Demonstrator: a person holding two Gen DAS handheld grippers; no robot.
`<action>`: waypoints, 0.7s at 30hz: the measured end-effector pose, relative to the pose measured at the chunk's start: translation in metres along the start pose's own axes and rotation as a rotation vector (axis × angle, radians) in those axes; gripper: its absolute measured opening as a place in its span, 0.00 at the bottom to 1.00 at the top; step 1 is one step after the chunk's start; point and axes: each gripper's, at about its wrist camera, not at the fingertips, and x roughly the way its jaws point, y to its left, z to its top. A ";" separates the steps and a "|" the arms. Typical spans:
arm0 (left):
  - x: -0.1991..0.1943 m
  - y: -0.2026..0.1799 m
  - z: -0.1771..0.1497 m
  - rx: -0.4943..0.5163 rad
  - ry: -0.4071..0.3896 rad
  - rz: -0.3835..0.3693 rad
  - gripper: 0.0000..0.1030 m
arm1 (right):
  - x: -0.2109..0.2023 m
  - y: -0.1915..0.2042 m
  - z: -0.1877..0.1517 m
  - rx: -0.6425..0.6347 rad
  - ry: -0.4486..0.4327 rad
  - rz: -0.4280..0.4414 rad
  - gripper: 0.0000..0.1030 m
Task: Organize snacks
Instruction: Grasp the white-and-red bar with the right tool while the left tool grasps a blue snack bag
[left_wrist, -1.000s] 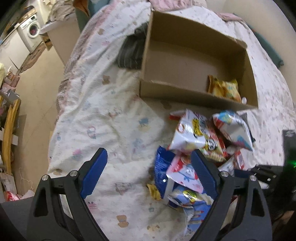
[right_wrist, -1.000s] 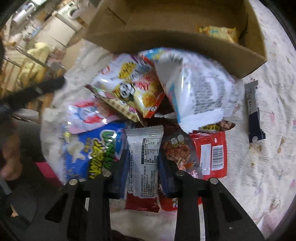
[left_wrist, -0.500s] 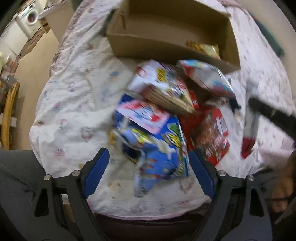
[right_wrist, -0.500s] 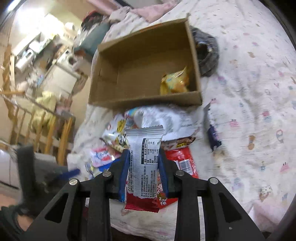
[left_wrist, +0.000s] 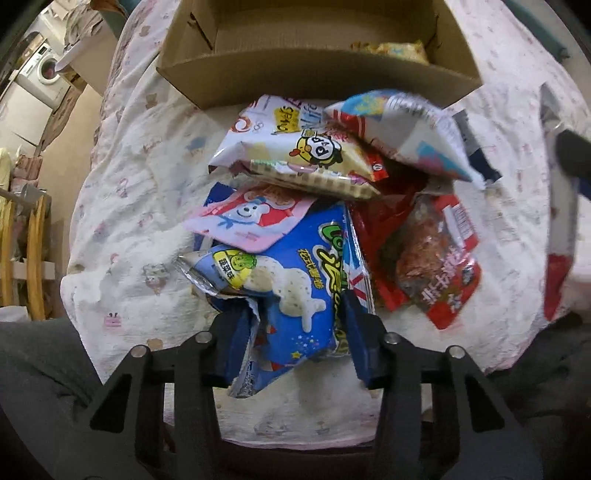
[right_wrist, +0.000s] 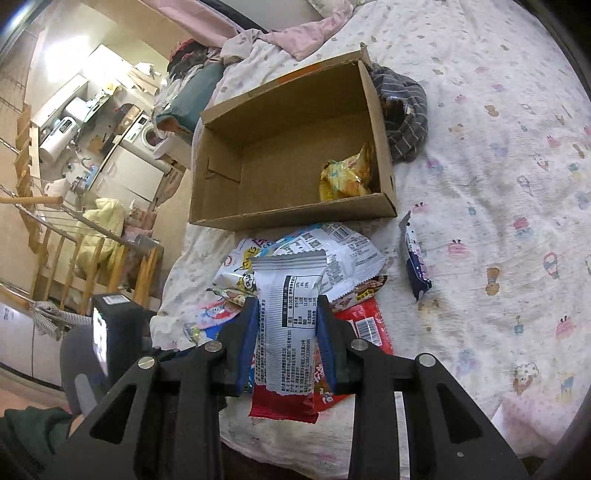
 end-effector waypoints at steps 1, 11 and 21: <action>-0.004 0.002 -0.001 0.000 -0.002 -0.009 0.42 | -0.001 0.001 -0.001 -0.003 -0.001 0.002 0.31; -0.040 0.044 -0.012 -0.051 -0.061 -0.040 0.41 | 0.002 0.012 -0.002 -0.021 -0.002 0.005 0.31; -0.080 0.078 0.021 -0.117 -0.193 -0.092 0.42 | 0.004 0.019 0.003 -0.024 -0.032 -0.001 0.31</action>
